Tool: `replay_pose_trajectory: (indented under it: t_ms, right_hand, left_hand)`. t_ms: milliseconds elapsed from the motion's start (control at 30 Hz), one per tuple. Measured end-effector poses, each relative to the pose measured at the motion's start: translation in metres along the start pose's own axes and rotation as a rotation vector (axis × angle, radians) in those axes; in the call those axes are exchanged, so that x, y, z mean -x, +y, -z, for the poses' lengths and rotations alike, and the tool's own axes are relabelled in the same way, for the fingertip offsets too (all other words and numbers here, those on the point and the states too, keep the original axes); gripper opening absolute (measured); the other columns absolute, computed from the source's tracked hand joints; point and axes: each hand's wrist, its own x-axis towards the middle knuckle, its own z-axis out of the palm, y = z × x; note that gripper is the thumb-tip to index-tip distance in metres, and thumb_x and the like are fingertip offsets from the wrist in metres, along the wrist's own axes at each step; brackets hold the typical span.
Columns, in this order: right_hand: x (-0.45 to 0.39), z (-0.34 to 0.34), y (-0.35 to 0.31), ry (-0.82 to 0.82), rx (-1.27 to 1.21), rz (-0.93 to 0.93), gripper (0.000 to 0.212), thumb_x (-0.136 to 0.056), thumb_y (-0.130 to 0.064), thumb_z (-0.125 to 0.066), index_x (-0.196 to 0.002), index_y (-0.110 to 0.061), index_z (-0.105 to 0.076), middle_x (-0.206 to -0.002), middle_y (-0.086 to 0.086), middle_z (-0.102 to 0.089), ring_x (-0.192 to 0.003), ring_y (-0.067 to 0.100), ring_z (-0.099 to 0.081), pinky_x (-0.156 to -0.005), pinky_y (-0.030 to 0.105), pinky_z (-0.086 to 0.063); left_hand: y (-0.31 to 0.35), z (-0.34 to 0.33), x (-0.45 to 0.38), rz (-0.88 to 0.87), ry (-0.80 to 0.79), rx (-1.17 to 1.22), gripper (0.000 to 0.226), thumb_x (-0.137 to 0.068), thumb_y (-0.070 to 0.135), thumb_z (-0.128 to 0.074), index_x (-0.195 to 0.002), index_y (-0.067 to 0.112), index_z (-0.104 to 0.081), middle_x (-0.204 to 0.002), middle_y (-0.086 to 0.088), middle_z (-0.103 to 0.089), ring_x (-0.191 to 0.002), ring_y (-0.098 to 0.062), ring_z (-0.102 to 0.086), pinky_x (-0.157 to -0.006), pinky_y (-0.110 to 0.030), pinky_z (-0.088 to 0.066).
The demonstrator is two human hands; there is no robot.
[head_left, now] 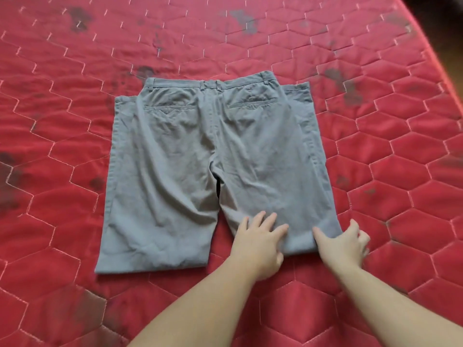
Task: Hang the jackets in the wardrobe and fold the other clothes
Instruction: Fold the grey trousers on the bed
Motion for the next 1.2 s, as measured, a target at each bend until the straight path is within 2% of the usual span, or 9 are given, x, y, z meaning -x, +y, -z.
replay_pose_trajectory:
  t_ms: [167,300,467,567,633,733,867,1033,1200]
  right_hand:
    - [-0.015,0.013,0.003,-0.094,-0.363,-0.202,0.051,-0.075,-0.032,-0.079,-0.116,-0.006,-0.063,-0.103,0.012,-0.068,-0.089,0.029,-0.062,-0.075,0.033,-0.046]
    - [-0.016,0.031,-0.011,-0.345,-0.465,-0.271,0.023,-0.079,-0.024,-0.075,-0.067,-0.009,-0.061,-0.046,0.000,-0.050,-0.046,0.017,-0.040,-0.044,0.022,-0.033]
    - [0.022,0.024,-0.095,-0.179,-0.059,0.432,0.024,-0.079,-0.028,-0.062,-0.065,-0.009,-0.061,-0.092,0.013,-0.063,-0.086,0.029,-0.058,-0.075,0.034,-0.043]
    - [0.071,0.000,-0.160,-0.278,0.035,0.748,0.017,-0.085,-0.032,-0.057,-0.073,-0.021,-0.062,-0.112,0.002,-0.057,-0.100,0.030,-0.060,-0.082,0.038,-0.047]
    - [0.103,-0.020,-0.200,-0.267,0.121,0.908,0.020,-0.086,-0.032,-0.055,-0.093,-0.019,-0.067,-0.118,0.004,-0.055,-0.103,0.032,-0.059,-0.083,0.041,-0.046]
    - [0.164,-0.056,-0.239,-0.326,0.337,1.125,0.031,-0.085,-0.030,-0.058,-0.111,-0.014,-0.065,-0.121,0.012,-0.049,-0.109,0.034,-0.055,-0.087,0.042,-0.045]
    - [0.233,-0.115,-0.247,-0.510,0.608,1.348,0.034,-0.090,-0.027,-0.055,-0.121,-0.016,-0.061,-0.127,0.011,-0.045,-0.117,0.029,-0.047,-0.088,0.043,-0.041]
    - [0.251,-0.154,-0.225,-0.774,0.753,1.422,0.048,-0.090,-0.055,-0.047,-0.113,-0.015,-0.059,-0.117,0.010,-0.053,-0.106,0.032,-0.055,-0.084,0.043,-0.038]
    - [0.199,-0.162,-0.230,-0.600,0.706,1.394,0.028,-0.089,-0.043,-0.048,-0.105,-0.021,-0.055,-0.110,0.003,-0.053,-0.106,0.028,-0.055,-0.085,0.037,-0.040]
  left_hand:
    - [0.021,-0.014,-0.003,0.066,-0.032,0.106,0.064,-0.087,0.055,-0.047,-0.146,0.040,-0.029,-0.161,0.004,-0.016,-0.149,-0.020,-0.007,-0.119,-0.048,-0.002]
    - [0.030,0.010,-0.020,0.256,0.058,0.629,0.065,-0.087,0.067,-0.042,-0.142,0.034,-0.043,-0.151,0.007,-0.039,-0.141,-0.012,-0.031,-0.118,-0.041,-0.020]
    - [0.009,0.083,-0.044,0.427,0.040,1.389,0.049,-0.095,0.061,-0.039,-0.125,0.028,-0.057,-0.118,0.008,-0.062,-0.107,-0.015,-0.059,-0.090,-0.033,-0.047]
    - [-0.043,0.132,-0.042,0.431,-0.105,1.733,0.059,-0.093,0.063,-0.038,-0.069,0.017,-0.066,-0.057,0.002,-0.063,-0.051,-0.011,-0.061,-0.050,-0.017,-0.045]
    - [-0.090,0.160,-0.029,0.424,-0.088,1.682,0.066,-0.093,0.058,-0.043,-0.046,0.014,-0.058,-0.043,0.000,-0.053,-0.038,-0.012,-0.053,-0.039,-0.014,-0.037]
    - [-0.166,0.180,0.013,0.516,-0.097,1.474,0.055,-0.094,0.048,-0.050,-0.051,0.014,-0.057,-0.050,-0.003,-0.052,-0.042,-0.015,-0.051,-0.043,-0.020,-0.034]
    - [-0.252,0.140,0.076,0.805,0.266,1.164,0.018,-0.089,0.012,-0.064,-0.071,0.008,-0.065,-0.059,-0.005,-0.062,-0.051,-0.016,-0.058,-0.049,-0.021,-0.042]
    - [-0.306,0.064,0.136,1.024,0.346,1.409,0.018,-0.092,0.012,-0.062,-0.105,0.000,-0.069,-0.089,-0.016,-0.074,-0.079,-0.029,-0.072,-0.073,-0.038,-0.059]
    - [-0.327,0.066,0.124,0.939,0.327,1.593,0.022,-0.092,0.024,-0.063,-0.103,0.006,-0.071,-0.091,-0.009,-0.076,-0.083,-0.024,-0.074,-0.069,-0.032,-0.057]
